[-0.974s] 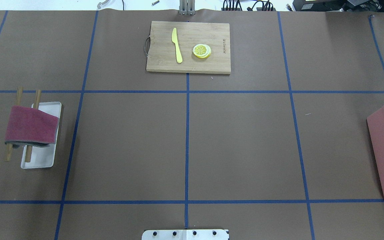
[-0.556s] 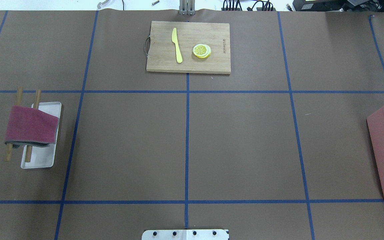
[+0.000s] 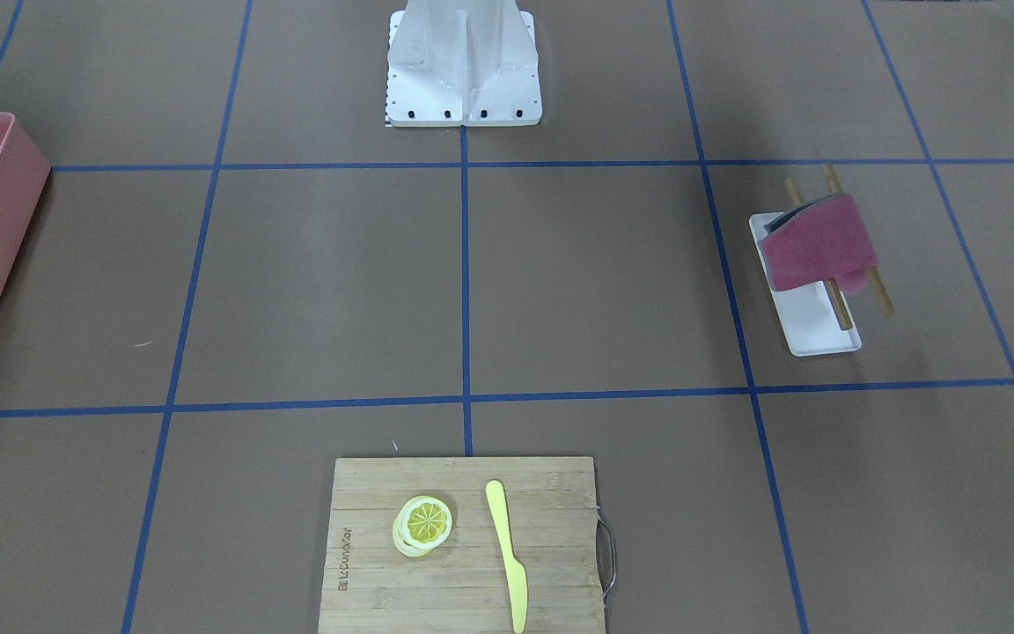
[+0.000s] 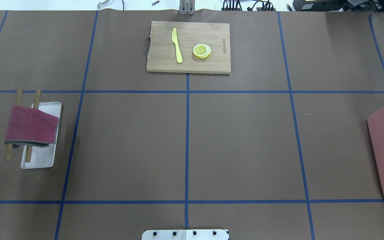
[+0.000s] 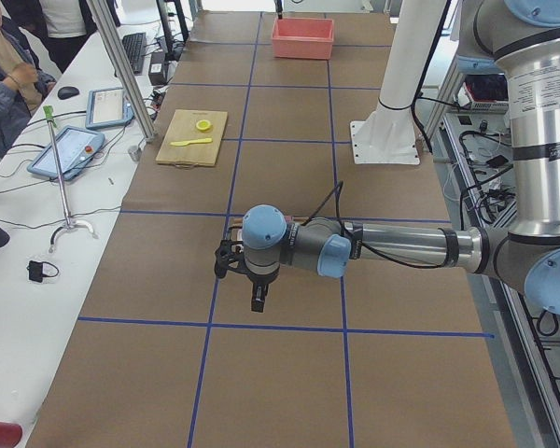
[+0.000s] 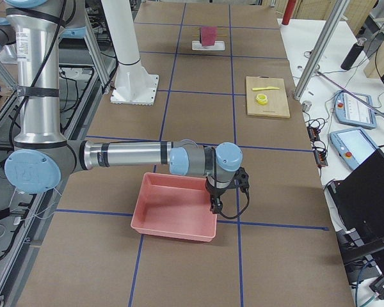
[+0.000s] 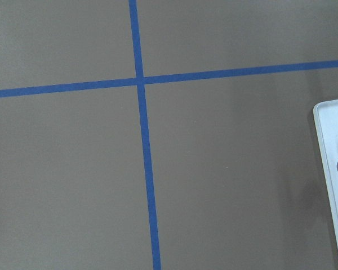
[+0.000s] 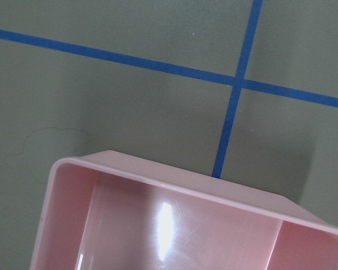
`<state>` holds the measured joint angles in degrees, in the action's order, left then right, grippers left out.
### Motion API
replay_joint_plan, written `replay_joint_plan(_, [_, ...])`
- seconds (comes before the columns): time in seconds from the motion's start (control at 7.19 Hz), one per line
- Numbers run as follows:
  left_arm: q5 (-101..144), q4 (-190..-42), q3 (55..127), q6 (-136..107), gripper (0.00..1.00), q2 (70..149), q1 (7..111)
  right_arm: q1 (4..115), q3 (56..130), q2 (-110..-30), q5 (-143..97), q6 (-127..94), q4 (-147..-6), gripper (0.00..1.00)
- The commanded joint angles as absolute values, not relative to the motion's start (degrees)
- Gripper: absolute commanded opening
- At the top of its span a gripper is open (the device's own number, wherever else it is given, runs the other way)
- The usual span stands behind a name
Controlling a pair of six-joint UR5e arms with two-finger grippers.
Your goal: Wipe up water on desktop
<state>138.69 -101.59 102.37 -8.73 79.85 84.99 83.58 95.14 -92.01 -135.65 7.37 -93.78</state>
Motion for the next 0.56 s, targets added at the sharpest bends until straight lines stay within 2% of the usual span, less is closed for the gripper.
replay_joint_plan(0.0, [141.4, -106.4, 102.0, -9.7, 0.98, 79.8, 85.0, 83.6, 95.1, -92.0, -135.6, 7.4, -93.8, 1.0])
replay_joint_plan(0.42, [144.1, -113.1, 102.8, -20.1, 0.98, 80.3, 83.4, 83.5, 95.9, -89.8, -135.7, 7.2, -93.8, 1.0])
